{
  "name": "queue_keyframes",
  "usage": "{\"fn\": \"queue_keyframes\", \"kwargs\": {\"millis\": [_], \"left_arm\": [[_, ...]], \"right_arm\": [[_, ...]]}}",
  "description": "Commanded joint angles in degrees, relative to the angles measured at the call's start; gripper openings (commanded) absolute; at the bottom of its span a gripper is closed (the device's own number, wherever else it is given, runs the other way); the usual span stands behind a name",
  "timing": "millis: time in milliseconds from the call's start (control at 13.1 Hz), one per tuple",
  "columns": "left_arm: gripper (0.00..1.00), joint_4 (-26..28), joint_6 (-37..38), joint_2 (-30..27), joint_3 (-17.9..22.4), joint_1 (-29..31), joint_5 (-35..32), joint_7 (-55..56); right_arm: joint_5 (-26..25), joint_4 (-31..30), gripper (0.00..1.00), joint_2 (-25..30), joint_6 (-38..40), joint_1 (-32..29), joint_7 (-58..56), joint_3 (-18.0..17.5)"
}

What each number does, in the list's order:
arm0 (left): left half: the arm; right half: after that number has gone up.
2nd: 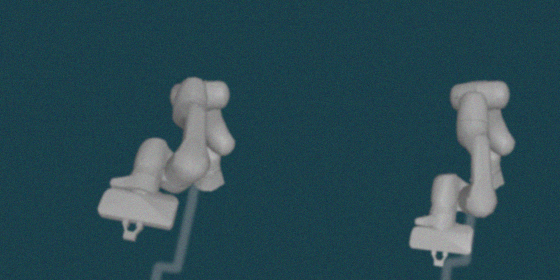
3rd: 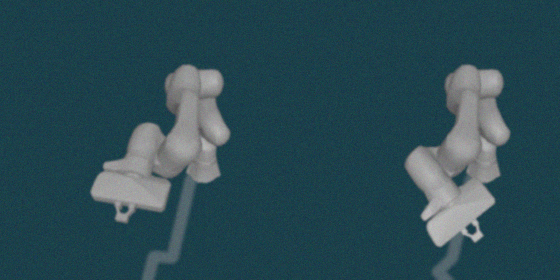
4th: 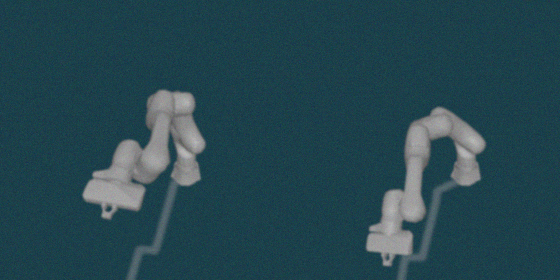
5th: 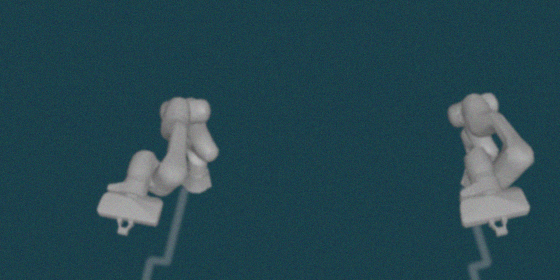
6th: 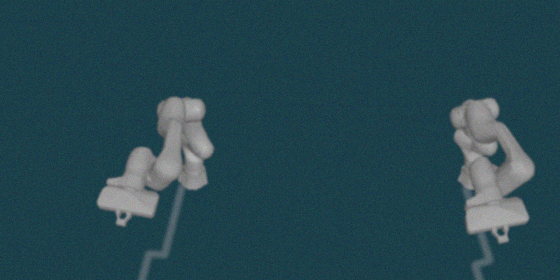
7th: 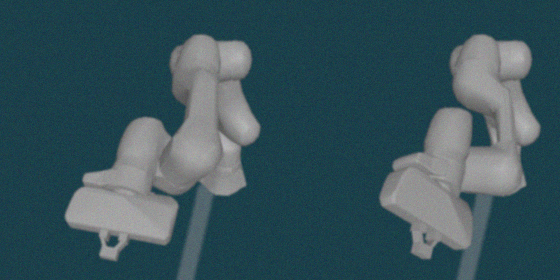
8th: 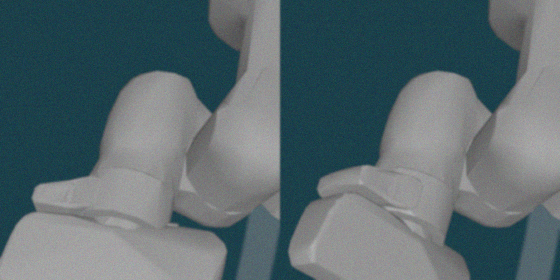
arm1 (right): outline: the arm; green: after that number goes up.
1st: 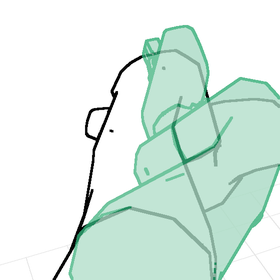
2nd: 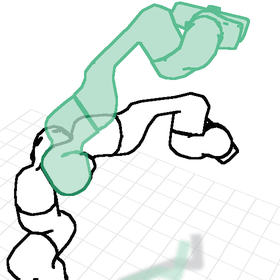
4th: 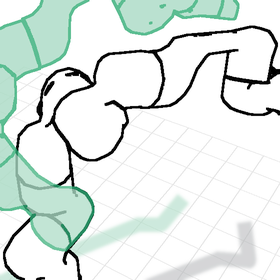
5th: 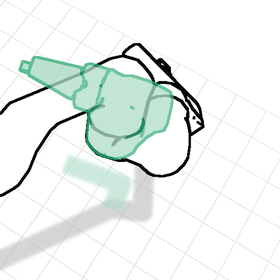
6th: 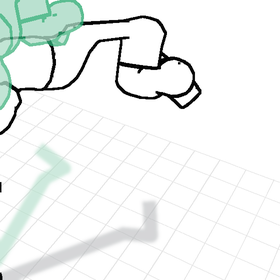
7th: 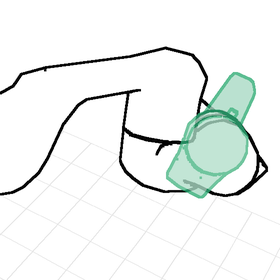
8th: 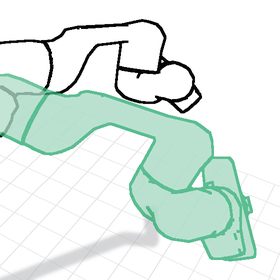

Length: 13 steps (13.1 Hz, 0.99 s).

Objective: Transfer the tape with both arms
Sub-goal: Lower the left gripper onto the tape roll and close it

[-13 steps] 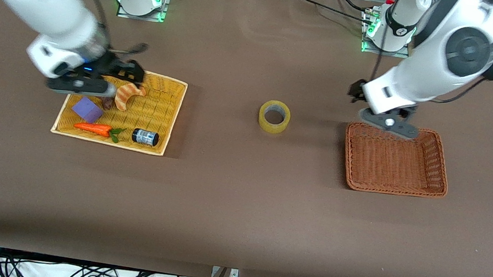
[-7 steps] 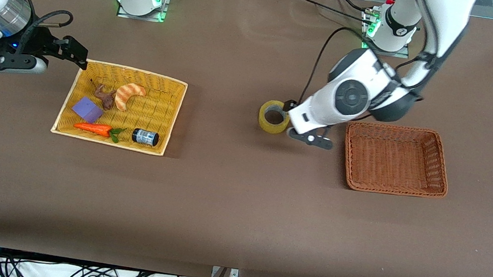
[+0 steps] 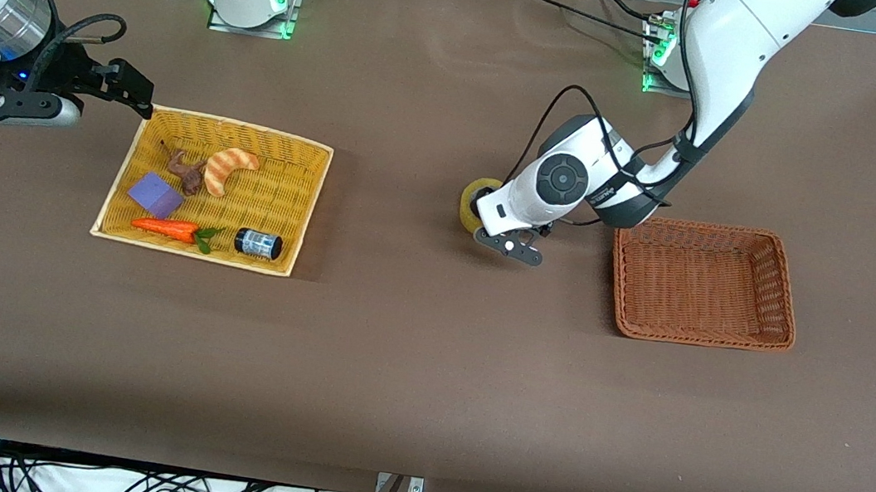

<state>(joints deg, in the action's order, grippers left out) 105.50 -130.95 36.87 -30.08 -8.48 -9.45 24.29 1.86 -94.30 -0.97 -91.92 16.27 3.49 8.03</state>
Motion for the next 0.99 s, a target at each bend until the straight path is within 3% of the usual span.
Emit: {"fn": "queue_keyframes", "kwargs": {"millis": [0, 76, 152, 228, 304, 609, 913], "left_arm": [[0.89, 0.1, -2.3, 2.2, -0.3, -0.2, -4.2, 0.9], [0.74, 0.1, -2.5, 2.5, -0.2, -1.0, -4.5, 0.9], [0.35, 0.0, -2.5, 2.4, -0.3, -1.3, -6.0, 0.9], [0.06, -0.1, -2.5, 2.4, -0.4, -1.3, -6.3, 0.9], [0.00, -0.2, -2.2, 2.2, -0.4, -1.3, -6.3, 0.9], [0.00, -1.6, 2.7, -0.3, -0.4, -1.0, -6.3, 0.6], [0.00, -6.4, 20.7, -9.3, -0.4, 2.5, -6.3, 0.3]], "right_arm": [[0.0, 0.8, 1.00, -0.1, 2.0, -0.3, -1.3, 0.1], [0.0, 0.8, 1.00, -0.1, 2.0, -0.3, -1.3, 0.1], [0.0, 0.8, 1.00, 0.0, 2.1, -0.3, -1.3, 0.1], [0.0, 0.8, 1.00, 0.0, 2.1, -0.4, -1.3, 0.0], [0.1, 0.8, 1.00, 0.0, 2.1, -0.8, -1.3, -0.2], [0.1, 1.0, 1.00, -0.1, 2.1, -1.2, -2.4, -0.1], [0.1, 1.2, 1.00, -0.3, 2.4, -1.7, -2.9, -0.1]]}}
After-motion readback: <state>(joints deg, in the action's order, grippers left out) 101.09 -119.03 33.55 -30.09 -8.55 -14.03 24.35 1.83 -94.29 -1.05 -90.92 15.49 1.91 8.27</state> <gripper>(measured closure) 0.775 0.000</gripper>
